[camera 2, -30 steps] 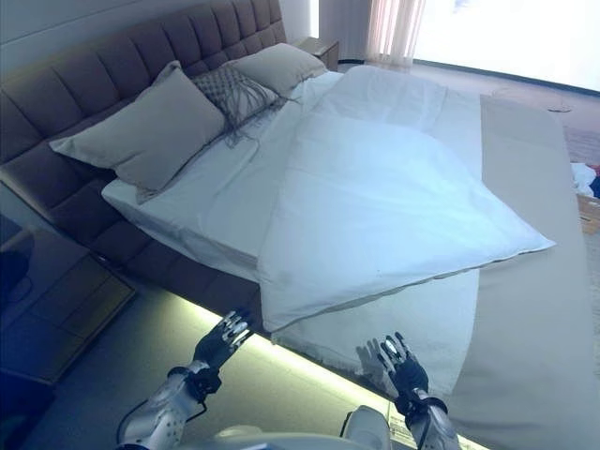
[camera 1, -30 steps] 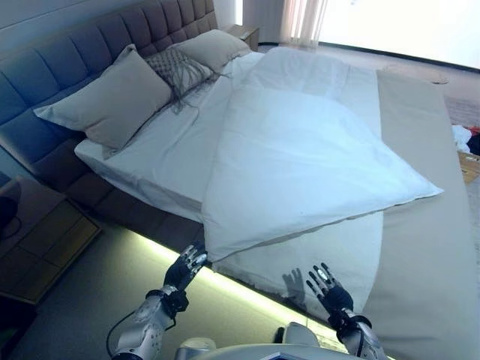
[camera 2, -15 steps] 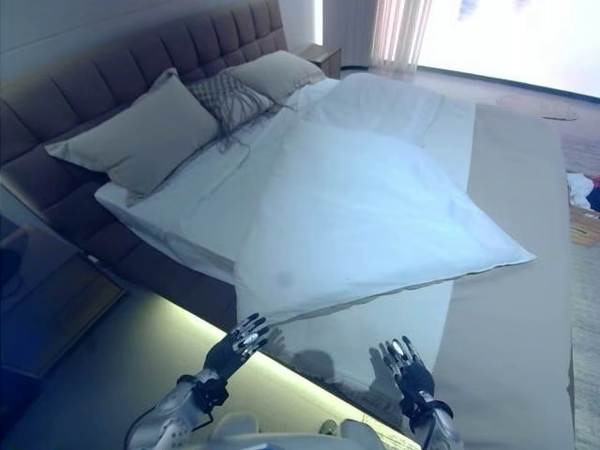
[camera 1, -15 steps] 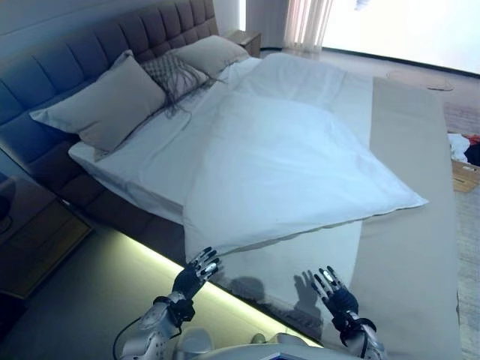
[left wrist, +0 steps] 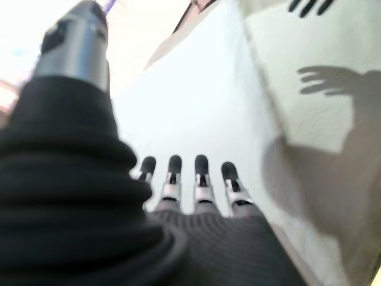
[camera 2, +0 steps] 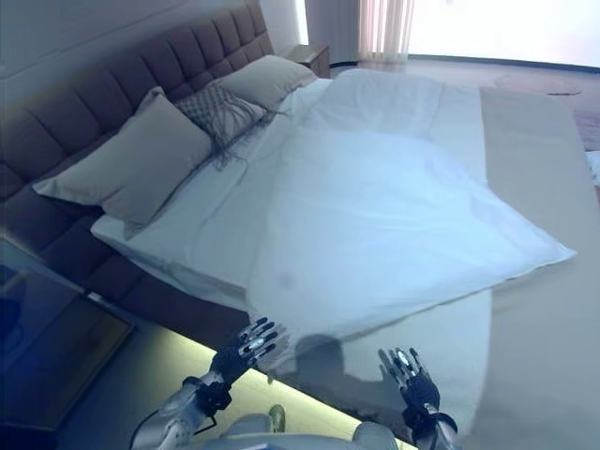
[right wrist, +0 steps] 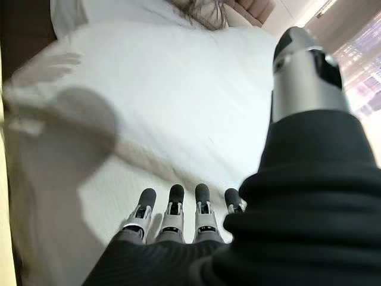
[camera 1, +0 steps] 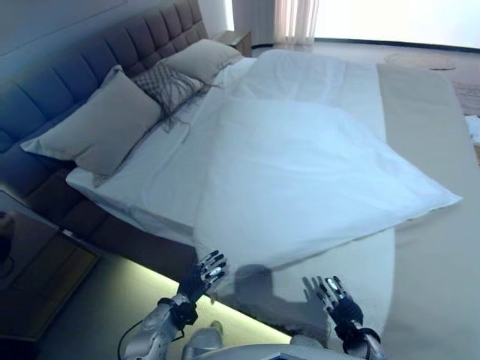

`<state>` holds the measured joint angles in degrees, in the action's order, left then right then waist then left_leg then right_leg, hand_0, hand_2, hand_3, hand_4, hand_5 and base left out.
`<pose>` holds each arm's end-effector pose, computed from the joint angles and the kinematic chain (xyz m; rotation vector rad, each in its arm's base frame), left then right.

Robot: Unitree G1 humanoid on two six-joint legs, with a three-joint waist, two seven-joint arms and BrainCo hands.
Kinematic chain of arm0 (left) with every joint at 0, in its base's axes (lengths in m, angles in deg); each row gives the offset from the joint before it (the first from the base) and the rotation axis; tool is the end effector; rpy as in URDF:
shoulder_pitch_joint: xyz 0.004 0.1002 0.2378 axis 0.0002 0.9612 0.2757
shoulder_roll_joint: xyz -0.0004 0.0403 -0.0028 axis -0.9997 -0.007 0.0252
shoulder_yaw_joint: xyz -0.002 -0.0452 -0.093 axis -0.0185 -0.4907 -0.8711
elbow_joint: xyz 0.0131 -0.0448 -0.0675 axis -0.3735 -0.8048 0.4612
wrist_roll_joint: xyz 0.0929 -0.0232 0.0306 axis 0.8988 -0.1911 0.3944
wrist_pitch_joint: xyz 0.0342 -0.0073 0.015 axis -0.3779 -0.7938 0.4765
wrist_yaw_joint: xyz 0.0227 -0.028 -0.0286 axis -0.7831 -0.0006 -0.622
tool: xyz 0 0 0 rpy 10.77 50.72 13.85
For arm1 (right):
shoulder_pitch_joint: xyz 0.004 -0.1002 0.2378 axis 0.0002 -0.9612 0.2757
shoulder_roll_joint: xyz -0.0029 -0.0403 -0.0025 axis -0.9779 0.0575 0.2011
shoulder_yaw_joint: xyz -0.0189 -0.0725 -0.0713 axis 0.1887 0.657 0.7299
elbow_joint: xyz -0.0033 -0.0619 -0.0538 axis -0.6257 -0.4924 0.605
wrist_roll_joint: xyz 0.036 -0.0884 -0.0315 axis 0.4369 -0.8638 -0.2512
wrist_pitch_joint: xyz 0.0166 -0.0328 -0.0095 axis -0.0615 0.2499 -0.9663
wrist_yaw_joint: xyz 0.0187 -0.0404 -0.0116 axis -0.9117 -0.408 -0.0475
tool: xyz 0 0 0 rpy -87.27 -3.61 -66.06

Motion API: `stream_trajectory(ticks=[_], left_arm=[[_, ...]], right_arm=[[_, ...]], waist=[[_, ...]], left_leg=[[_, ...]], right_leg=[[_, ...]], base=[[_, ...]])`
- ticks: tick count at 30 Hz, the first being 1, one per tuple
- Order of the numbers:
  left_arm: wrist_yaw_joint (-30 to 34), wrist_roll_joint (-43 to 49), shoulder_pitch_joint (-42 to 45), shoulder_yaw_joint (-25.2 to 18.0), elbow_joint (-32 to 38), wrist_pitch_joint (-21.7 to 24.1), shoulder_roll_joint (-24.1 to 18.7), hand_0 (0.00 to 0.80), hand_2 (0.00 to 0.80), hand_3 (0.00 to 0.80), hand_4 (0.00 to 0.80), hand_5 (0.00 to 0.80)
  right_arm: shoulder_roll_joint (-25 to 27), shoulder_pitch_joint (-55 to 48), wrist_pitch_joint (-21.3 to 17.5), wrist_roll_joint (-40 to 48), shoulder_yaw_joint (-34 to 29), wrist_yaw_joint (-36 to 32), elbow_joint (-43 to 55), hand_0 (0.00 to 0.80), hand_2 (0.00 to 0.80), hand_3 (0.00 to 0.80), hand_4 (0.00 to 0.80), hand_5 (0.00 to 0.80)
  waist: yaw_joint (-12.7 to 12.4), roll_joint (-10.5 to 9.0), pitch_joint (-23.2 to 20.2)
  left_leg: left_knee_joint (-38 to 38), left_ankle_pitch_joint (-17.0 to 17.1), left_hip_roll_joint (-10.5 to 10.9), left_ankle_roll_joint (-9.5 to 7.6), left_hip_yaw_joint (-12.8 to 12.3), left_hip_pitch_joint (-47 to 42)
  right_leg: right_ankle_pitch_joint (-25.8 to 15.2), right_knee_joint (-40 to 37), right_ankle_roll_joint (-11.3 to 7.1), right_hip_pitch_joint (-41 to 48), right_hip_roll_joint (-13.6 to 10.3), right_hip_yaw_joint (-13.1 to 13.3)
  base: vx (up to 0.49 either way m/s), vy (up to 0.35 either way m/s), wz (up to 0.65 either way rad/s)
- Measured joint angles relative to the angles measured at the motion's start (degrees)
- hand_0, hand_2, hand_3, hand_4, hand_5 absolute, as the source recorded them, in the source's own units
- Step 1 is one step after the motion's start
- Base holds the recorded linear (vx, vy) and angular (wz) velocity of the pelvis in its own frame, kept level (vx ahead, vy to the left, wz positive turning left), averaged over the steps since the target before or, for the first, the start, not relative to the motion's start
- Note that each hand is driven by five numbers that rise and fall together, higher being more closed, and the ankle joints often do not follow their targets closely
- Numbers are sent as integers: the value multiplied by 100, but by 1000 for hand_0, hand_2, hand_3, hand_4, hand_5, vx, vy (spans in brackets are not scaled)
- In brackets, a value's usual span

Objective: Make the bed neatly

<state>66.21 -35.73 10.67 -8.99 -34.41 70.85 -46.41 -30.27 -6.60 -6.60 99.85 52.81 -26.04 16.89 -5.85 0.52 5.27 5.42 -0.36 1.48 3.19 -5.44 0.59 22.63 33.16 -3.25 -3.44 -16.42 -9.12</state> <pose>0.1246 0.1878 -0.0493 -0.4238 0.5489 -0.3167 0.0828 -0.1911 -0.0717 0.6952 0.5980 -0.2055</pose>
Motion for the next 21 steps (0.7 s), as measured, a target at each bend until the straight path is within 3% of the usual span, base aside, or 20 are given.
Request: stream_trajectory(ticks=[2, 7, 9, 12, 15, 17, 21], left_arm=[[-101, 0, -114, 2, -4, 13, -118, 0, 0, 0, 0, 0], [-362, -10, -241, -8, -24, 99, -198, 0, 0, 0, 0, 0], [-471, -22, -161, -42, -26, 111, -204, 0, 0, 0, 0, 0], [-646, -66, -149, -194, -24, 115, -203, 0, 0, 0, 0, 0], [-719, -121, -175, -244, -63, 118, -142, 0, 0, 0, 0, 0], [-707, -121, -154, -211, -36, 117, -8, 0, 0, 0, 0, 0], [-694, -121, -91, -221, -37, 113, 104, 0, 0, 0, 0, 0]], right_arm=[[-190, 88, -1, -45, 17, 39, 49, 0, 0, 0, 0, 0], [-81, 189, -14, -46, -55, 56, -23, 0, 0, 0, 0, 0], [-64, 207, -16, -46, -56, 40, -74, 0, 0, 0, 0, 0], [-58, 328, -12, -44, -53, -57, -288, 0, 0, 0, 0, 0], [14, 503, -12, -38, -72, -76, -556, 0, 0, 0, 0, 0], [169, 496, -12, -32, -164, -106, -662, 0, 0, 0, 0, 0], [396, 497, -13, 62, -228, -119, -701, 0, 0, 0, 0, 0]], waist=[[-7, 24, -8], [-155, 18, -47], [-135, 47, -83], [-145, -49, -164], [-106, -111, -240], [-140, -47, -248], [-268, 37, -301]], left_leg=[[35, -73, 73, -113, 19, -1], [-20, -228, 193, -280, 86, -267], [-95, -247, 136, -312, 77, -373], [-150, -283, -1, -271, -53, -355], [-189, -251, -305, -171, -78, -323], [-228, -147, -449, -199, -55, -356], [-213, -133, -642, -216, -88, -390]], right_leg=[[-167, 197, 138, -33, -114, -93], [-687, 868, 218, -160, -310, -248], [-774, 1008, 172, -223, -378, -257], [-752, 11, -8, -345, -366, -283], [-1192, -1132, -460, -318, 10, -295], [-1204, -1217, -326, -273, 265, -346], [-1135, -1263, -224, -246, 476, -360]], base=[[192, 250, 27], [191, 146, 18], [152, -85, -10], [109, -179, -29], [63, -171, -24], [35, -177, -10], [15, -187, -9]])
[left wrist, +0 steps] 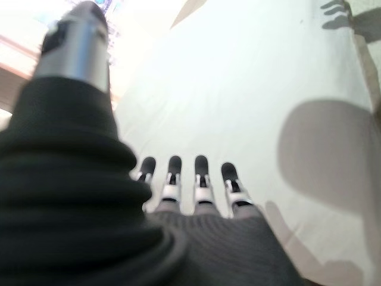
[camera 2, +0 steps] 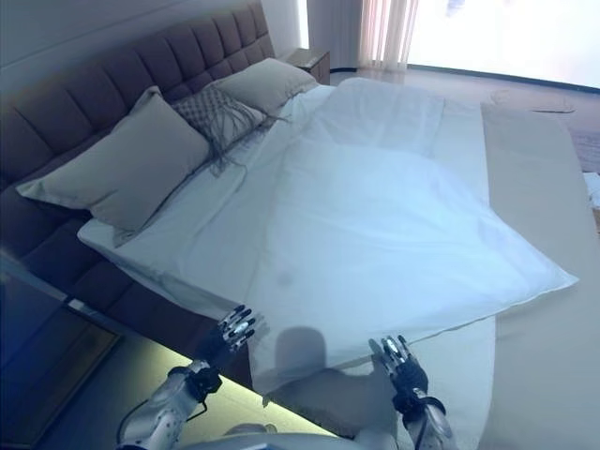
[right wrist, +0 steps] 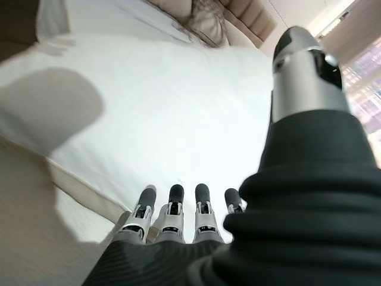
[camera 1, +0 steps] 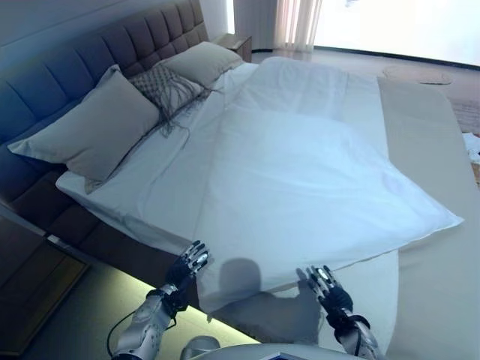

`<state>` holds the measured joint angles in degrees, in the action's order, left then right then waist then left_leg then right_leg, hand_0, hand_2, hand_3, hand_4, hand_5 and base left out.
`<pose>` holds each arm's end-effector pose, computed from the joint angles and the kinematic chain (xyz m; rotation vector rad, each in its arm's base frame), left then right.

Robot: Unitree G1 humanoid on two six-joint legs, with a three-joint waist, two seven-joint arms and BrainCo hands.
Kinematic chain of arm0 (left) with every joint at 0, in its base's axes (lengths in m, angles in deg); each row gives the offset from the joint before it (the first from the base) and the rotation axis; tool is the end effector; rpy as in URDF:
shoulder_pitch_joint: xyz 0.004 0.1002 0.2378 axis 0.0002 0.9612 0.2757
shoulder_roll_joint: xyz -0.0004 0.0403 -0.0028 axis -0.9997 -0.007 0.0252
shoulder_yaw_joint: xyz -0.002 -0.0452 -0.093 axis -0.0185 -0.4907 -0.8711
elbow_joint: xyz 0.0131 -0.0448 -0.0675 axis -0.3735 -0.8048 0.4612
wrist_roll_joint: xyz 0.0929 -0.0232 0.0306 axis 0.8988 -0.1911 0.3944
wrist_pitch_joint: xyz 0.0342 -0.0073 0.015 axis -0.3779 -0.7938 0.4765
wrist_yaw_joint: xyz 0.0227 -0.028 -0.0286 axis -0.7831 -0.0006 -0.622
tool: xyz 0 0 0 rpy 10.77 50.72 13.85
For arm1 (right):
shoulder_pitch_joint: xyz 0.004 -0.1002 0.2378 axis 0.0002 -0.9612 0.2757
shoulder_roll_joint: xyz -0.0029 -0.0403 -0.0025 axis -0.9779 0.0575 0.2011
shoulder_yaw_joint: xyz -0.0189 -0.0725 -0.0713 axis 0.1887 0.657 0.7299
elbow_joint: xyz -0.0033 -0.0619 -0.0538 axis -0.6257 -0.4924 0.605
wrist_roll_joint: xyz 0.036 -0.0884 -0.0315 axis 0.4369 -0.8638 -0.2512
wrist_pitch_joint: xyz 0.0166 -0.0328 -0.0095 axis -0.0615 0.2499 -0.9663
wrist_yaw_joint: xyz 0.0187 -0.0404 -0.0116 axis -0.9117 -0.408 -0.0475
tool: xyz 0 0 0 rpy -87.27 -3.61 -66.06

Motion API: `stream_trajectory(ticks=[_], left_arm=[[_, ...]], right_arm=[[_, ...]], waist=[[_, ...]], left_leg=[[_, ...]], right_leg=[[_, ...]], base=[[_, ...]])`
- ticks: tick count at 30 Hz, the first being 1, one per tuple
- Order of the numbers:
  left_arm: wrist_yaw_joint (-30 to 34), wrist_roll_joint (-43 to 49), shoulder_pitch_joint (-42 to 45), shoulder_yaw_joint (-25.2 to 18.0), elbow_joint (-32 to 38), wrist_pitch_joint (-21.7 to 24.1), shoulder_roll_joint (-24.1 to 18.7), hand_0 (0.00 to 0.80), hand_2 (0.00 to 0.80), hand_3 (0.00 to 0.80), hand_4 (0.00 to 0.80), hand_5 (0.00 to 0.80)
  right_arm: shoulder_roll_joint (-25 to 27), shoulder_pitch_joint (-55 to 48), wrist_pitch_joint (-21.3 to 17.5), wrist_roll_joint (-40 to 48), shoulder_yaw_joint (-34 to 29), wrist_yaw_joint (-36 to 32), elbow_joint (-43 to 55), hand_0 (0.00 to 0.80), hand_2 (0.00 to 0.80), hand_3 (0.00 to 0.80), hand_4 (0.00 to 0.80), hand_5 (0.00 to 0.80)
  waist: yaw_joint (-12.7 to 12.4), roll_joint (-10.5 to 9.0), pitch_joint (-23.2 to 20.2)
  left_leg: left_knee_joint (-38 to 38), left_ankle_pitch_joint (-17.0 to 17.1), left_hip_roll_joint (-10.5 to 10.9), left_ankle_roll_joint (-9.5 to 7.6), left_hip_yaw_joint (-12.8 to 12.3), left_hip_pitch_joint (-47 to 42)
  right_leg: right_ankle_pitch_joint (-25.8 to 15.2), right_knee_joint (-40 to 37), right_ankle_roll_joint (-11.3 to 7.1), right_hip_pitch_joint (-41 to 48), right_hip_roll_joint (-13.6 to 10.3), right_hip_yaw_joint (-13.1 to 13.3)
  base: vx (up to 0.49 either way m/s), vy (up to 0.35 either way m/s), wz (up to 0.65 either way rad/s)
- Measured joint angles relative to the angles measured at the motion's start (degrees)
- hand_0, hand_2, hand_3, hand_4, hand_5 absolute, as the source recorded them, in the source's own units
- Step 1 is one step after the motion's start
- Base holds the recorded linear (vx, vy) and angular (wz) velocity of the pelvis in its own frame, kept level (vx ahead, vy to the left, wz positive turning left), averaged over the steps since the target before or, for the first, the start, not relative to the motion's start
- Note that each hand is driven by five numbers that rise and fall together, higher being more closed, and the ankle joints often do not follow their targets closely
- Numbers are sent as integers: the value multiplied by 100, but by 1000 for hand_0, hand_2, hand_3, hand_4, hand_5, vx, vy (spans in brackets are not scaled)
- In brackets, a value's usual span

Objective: Make the bed neatly

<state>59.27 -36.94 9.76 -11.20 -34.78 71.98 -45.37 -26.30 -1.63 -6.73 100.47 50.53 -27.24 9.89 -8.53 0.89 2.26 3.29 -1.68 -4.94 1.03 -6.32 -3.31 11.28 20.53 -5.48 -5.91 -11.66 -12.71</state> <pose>0.1309 0.1901 -0.0467 -0.4220 0.5213 -0.1622 0.0949 -0.2194 -0.0740 0.6270 0.5987 -0.2457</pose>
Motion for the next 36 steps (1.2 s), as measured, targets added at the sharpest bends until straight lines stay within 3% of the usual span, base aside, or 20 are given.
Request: stream_trajectory(ticks=[3, 10, 18, 23, 29, 36], left_arm=[[-17, 1, -1, -11, 7, -8, 16, 0, 0, 0, 0, 0], [-75, 8, -1, -7, 7, 1, -3, 0, 0, 0, 0, 0], [-56, 8, -28, 89, -14, 9, -15, 0, 0, 0, 0, 0], [90, 198, -98, 279, -96, -2, -52, 0, 0, 0, 0, 0], [84, 347, -280, 263, -94, -2, -112, 0, 0, 0, 0, 0], [-59, 210, -371, 397, -143, 14, -103, 0, 0, 0, 0, 0]], right_arm=[[-23, 1, 0, 0, -43, 9, -12, 0, 0, 0, 0, 0], [-127, 25, 23, -2, 176, 95, -20, 0, 0, 0, 0, 0], [-119, 191, 92, 70, 317, 386, -143, 0, 0, 0, 0, 0], [-276, 346, 96, 233, 168, 565, -486, 0, 0, 0, 0, 0], [-354, 415, 144, 227, 80, 430, -832, 0, 0, 0, 0, 0], [-162, 642, 440, 339, 72, 450, -1071, 0, 0, 0, 0, 0]], waist=[[-54, -23, -1], [-46, -117, -10], [-25, -74, 44], [-13, -72, 70], [-20, -12, 76], [-40, 34, 78]], left_leg=[[-6, -2, -18, -1, -8, 4], [57, -50, 106, -4, -36, 57], [177, -102, 119, 37, -171, 108], [118, -161, 260, 128, -159, -128], [75, -174, 324, 158, -147, -196], [338, -152, 138, 134, 3, 260]], right_leg=[[22, 54, 29, -7, -4, -37], [58, 383, 2, -154, -265, -60], [77, 556, 25, -390, -411, 10], [34, 688, -46, -399, -638, -34], [-82, 608, -184, -363, -658, 22], [-38, 556, -92, -447, -472, -151]], base=[[9, -147, 5], [-55, -95, 2], [-79, 167, -15], [66, 87, -29], [-21, -30, -13], [-140, 42, 21]])
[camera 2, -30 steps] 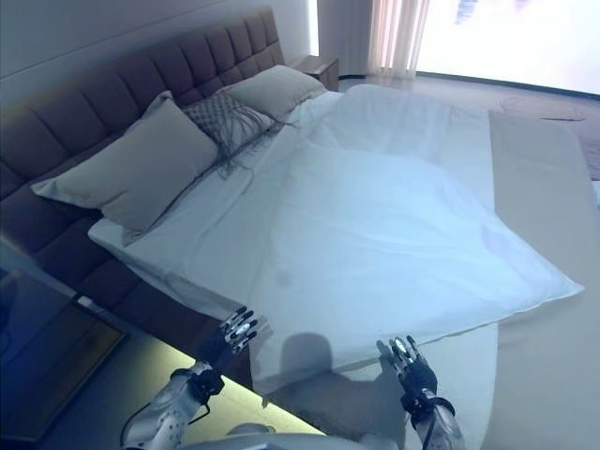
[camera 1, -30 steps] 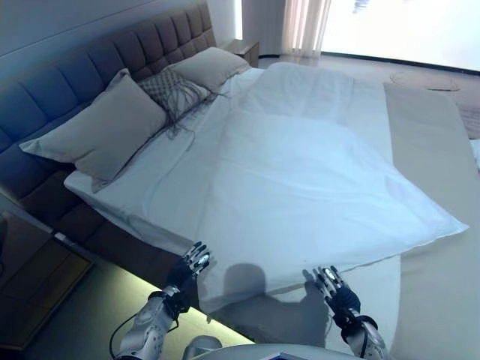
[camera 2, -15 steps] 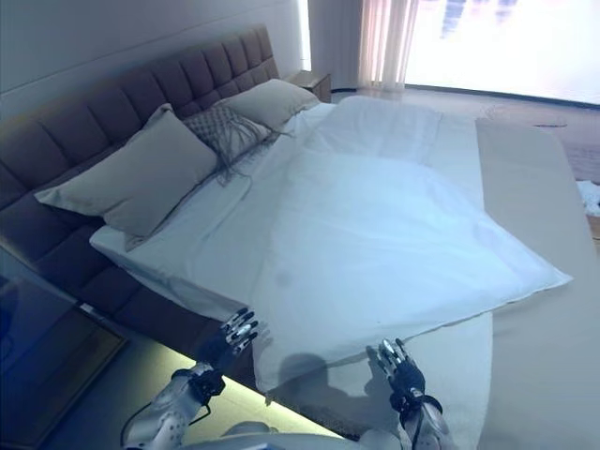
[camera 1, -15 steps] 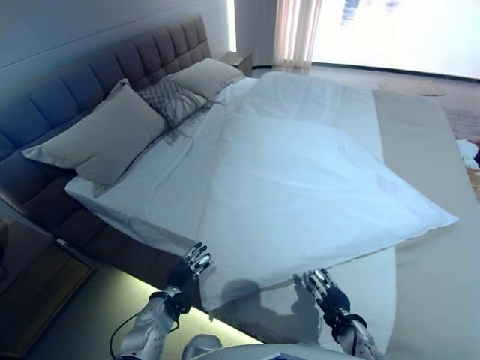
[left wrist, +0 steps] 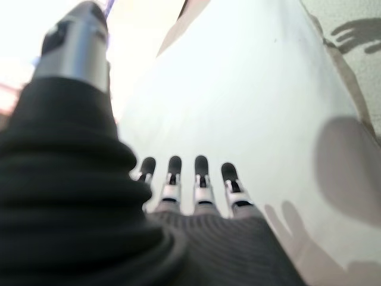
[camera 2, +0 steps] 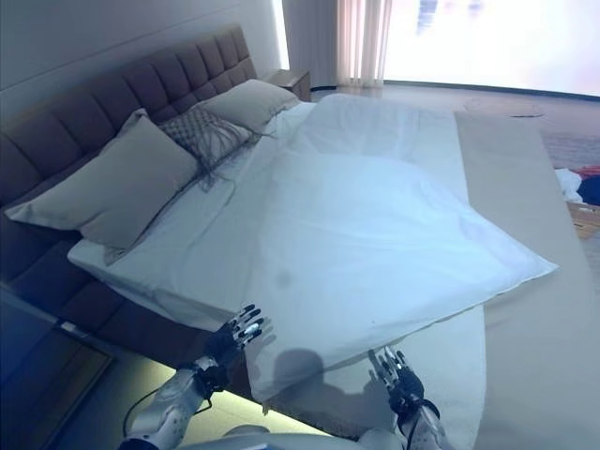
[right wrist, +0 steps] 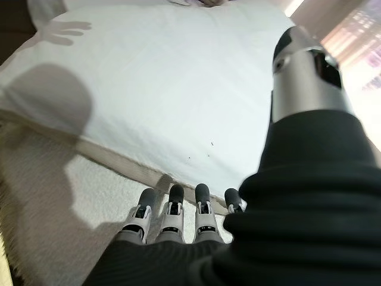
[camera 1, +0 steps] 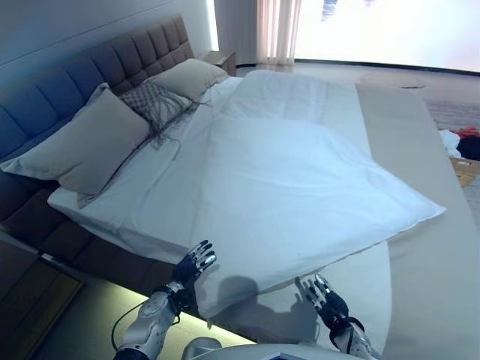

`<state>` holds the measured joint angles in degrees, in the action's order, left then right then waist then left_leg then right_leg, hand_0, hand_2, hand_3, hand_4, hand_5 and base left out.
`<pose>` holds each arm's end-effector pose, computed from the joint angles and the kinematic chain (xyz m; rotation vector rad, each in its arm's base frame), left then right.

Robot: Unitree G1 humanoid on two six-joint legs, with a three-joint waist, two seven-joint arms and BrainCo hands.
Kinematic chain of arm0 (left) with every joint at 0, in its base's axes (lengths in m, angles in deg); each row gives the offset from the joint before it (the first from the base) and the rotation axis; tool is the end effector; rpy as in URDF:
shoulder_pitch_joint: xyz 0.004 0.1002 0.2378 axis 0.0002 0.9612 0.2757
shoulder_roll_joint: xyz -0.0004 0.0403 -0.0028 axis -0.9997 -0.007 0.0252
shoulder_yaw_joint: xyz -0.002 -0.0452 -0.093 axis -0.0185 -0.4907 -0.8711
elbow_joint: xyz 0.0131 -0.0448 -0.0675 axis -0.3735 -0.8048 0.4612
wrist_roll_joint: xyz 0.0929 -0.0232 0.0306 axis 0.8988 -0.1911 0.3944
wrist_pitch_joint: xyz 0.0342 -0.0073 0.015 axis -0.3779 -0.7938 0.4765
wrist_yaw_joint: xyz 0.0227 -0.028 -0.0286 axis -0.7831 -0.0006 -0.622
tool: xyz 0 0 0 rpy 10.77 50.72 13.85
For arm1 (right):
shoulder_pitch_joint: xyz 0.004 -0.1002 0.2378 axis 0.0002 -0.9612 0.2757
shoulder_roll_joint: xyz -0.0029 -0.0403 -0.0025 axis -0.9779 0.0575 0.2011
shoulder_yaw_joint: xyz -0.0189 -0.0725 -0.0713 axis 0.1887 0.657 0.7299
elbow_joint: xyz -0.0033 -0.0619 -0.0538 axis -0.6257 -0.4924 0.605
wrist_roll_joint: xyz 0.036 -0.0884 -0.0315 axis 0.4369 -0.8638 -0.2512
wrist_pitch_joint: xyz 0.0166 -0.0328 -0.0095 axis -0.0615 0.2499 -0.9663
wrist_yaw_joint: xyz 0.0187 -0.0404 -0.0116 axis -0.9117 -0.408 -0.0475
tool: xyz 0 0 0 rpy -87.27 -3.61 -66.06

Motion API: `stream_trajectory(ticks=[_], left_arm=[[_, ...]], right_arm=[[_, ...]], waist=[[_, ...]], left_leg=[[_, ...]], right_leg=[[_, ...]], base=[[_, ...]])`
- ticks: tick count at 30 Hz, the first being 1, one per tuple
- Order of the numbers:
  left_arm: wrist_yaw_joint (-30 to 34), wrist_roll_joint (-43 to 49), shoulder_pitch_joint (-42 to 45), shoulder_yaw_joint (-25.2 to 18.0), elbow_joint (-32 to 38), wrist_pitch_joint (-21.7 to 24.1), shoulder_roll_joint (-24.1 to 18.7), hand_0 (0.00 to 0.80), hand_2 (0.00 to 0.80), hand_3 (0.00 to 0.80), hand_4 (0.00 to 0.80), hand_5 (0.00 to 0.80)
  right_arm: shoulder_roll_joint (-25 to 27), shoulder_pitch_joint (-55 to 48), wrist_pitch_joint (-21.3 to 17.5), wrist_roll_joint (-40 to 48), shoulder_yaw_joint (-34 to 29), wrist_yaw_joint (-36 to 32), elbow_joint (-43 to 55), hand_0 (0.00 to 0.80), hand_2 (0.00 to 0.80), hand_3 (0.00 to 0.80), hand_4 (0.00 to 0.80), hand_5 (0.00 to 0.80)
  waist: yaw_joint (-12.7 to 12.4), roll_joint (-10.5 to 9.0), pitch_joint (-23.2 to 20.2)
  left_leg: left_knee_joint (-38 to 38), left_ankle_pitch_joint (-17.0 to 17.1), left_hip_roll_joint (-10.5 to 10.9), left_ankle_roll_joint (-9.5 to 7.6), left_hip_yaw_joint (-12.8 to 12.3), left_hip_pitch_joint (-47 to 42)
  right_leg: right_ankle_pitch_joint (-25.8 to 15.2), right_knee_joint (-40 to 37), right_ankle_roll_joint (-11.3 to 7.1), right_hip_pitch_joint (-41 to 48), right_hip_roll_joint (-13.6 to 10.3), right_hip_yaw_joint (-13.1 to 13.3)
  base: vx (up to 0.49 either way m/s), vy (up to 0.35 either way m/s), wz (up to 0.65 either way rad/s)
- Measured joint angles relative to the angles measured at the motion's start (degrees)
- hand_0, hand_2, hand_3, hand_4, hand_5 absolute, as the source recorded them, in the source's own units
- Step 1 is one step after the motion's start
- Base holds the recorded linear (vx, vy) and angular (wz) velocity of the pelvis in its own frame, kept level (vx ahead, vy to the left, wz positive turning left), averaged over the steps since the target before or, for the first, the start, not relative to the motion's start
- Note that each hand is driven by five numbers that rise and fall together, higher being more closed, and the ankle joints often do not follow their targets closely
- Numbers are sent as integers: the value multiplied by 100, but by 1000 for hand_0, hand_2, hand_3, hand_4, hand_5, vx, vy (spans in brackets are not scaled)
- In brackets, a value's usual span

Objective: Make the bed neatly

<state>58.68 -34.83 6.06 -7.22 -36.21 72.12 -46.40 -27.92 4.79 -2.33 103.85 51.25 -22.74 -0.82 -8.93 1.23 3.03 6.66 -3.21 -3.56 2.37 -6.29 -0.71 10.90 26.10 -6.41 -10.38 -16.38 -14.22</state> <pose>0.1446 0.1818 -0.0443 -0.3488 0.5238 -0.2406 0.1046 -0.2116 -0.0889 0.6826 0.7578 -0.3498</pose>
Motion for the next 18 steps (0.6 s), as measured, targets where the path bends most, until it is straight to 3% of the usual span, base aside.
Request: stream_trajectory(ticks=[2, 5, 7, 10, 13, 18], left_arm=[[1, -105, -248, 194, -135, 9, 18, 0, 0, 0, 0, 0], [-4, -97, -199, 400, -209, 26, 122, 0, 0, 0, 0, 0], [-6, -84, -213, 543, -271, 94, 95, 0, 0, 0, 0, 0], [-24, -85, -553, 791, -295, 146, -53, 0, 0, 0, 0, 0], [-158, -85, -691, 795, -295, 168, -51, 0, 0, 0, 0, 0], [-417, -111, -945, 931, -286, 519, -52, 0, 0, 0, 0, 0]], right_arm=[[178, 365, 85, 84, -51, 1, -316, 0, 0, 0, 0, 0], [307, 721, 117, 185, -311, -10, -844, 0, 0, 0, 0, 0], [313, 764, 50, 335, -340, -67, -1010, 0, 0, 0, 0, 0], [263, 1207, -155, 692, -325, -128, -1253, 0, 0, 0, 0, 0], [158, 1367, -216, 941, -346, -199, -1229, 0, 0, 0, 0, 0], [224, 1412, -204, 1083, -321, -270, -1074, 0, 0, 0, 0, 0]], waist=[[14, 34, 120], [2, 172, 242], [-12, 139, 290], [-60, 36, 651], [-26, -29, 926], [40, 156, 1165]], left_leg=[[341, 44, 17, -30, 10, 376], [265, 9, 68, -109, -7, 347], [373, -18, 106, -64, -52, 509], [775, -85, 247, 29, -126, 1057], [936, -186, 322, 143, -92, 1137], [1334, -375, 483, -27, -133, 1358]], right_leg=[[62, 163, 111, -292, -116, -11], [88, 328, 141, -407, -141, 35], [94, 470, 142, -629, -194, 124], [-84, 704, 179, -1283, -490, 69], [-281, 706, 75, -1383, -673, 69], [-393, 751, -5, -1520, -839, 210]], base=[[5, 205, 29], [-19, 71, -4], [-357, 53, -8], [-203, 111, -39], [51, 104, -41], [-205, 147, -2]])
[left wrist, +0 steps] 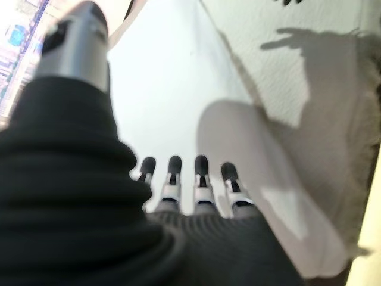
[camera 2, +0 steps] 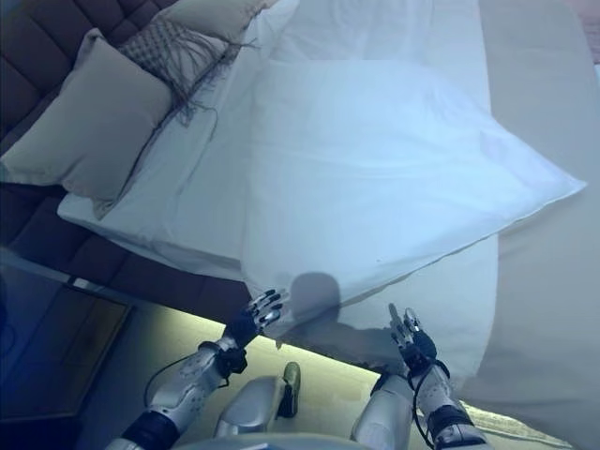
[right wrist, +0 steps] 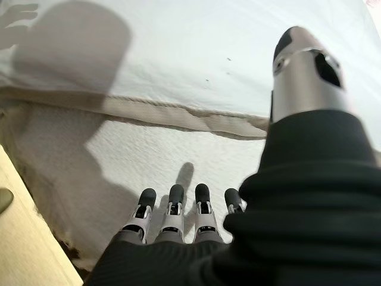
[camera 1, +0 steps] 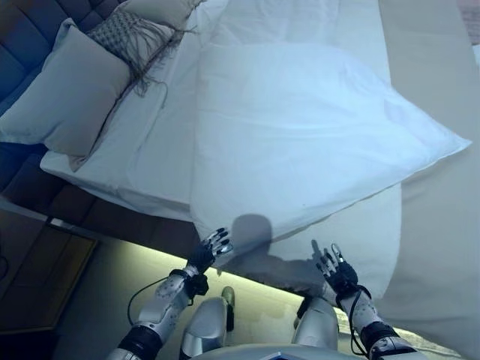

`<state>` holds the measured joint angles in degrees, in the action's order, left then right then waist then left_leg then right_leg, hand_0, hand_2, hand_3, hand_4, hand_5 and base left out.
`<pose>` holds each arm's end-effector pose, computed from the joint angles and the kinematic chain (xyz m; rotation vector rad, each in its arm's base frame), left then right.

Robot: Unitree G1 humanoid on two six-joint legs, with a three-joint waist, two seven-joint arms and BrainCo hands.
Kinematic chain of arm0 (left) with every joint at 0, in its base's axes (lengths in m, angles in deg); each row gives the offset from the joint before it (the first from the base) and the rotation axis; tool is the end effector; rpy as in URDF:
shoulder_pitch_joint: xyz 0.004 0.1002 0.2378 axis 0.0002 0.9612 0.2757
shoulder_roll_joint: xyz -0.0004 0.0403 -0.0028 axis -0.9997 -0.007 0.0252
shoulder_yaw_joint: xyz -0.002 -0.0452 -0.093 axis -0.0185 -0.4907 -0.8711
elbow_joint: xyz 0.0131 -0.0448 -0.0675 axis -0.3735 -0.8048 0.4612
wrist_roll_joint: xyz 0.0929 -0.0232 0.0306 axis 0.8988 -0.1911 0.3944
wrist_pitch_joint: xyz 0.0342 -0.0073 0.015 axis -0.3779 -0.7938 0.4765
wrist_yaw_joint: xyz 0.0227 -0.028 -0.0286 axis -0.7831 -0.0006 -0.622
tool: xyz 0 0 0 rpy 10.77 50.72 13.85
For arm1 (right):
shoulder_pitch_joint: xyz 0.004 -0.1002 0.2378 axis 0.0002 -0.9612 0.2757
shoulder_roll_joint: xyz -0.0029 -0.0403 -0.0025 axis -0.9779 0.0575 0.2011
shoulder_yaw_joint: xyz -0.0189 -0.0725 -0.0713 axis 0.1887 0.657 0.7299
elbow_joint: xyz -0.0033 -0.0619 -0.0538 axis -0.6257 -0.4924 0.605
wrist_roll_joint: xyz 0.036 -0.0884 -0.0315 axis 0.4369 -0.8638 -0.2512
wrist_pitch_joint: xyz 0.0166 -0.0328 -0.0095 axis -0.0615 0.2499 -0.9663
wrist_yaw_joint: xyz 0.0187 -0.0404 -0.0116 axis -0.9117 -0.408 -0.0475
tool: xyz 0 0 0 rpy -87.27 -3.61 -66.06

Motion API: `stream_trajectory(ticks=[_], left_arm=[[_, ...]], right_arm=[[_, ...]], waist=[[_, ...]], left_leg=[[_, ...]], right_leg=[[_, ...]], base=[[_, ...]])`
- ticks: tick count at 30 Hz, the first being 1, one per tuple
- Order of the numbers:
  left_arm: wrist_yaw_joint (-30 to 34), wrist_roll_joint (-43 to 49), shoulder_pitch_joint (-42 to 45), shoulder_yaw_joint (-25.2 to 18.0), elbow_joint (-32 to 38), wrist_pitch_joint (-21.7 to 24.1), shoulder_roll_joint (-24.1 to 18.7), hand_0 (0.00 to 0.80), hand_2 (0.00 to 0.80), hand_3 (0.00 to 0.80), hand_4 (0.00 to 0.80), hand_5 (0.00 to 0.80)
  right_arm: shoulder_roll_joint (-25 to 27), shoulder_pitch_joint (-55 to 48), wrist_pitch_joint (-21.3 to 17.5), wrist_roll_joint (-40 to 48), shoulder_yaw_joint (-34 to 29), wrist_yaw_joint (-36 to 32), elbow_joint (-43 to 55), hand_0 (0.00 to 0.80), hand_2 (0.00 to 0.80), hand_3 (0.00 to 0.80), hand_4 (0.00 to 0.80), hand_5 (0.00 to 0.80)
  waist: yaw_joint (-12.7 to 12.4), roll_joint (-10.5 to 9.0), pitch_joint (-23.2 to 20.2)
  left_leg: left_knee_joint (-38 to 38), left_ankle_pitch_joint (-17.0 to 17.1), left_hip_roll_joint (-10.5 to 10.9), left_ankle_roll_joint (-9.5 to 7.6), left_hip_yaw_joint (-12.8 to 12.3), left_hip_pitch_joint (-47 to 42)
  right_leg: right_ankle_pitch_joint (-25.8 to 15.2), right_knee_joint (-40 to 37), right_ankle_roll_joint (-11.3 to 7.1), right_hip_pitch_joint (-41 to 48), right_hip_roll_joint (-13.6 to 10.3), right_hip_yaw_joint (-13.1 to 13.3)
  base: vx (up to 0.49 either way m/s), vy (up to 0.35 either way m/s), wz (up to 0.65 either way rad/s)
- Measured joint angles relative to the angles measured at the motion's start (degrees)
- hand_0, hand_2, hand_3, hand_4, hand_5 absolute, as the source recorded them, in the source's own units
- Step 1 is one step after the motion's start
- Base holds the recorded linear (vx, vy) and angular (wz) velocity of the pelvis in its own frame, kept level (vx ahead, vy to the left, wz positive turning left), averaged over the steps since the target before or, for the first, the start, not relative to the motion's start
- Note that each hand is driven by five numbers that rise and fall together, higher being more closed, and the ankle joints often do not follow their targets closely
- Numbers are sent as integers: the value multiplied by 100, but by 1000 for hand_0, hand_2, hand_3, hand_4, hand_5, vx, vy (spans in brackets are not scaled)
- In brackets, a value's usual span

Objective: Make the bed neatly

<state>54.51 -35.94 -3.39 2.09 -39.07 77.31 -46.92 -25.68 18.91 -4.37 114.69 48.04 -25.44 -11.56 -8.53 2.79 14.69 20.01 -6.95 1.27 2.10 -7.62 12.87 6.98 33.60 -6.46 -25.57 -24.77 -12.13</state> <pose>0.1795 0.1547 -0.0307 -0.2749 0.4134 -0.3403 0.1626 -0.2312 -0.0726 0.8286 0.5716 -0.4158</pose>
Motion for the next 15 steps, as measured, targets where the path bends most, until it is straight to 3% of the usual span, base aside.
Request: stream_trajectory(ticks=[5, 7, 15], left_arm=[[-259, -337, -811, 309, 9, 483, 19, 0, 0, 0, 0, 0], [-357, -459, -1061, 291, 13, 529, 13, 0, 0, 0, 0, 0], [-453, -572, -986, 294, 251, 608, 28, 0, 0, 0, 0, 0]], right_arm=[[334, 994, 8, -5, 68, 164, 192, 0, 0, 0, 0, 0], [389, 1396, 13, -4, 60, 276, 198, 0, 0, 0, 0, 0], [891, 1789, 118, -3, -159, 355, 316, 0, 0, 0, 0, 0]], waist=[[199, 239, 391], [202, 237, 616], [185, 267, 694]], left_leg=[[1059, -146, 58, -94, -6, 1507], [1319, -198, 15, -90, 0, 1700], [1660, -296, -5, -39, 32, 2028]], right_leg=[[-6, 658, 40, -1239, -83, 324], [81, 897, 71, -1400, -87, 380], [362, 1430, 188, -1818, -148, 541]], base=[[-237, 76, 27], [-86, 25, 17], [-8, 74, 7]])
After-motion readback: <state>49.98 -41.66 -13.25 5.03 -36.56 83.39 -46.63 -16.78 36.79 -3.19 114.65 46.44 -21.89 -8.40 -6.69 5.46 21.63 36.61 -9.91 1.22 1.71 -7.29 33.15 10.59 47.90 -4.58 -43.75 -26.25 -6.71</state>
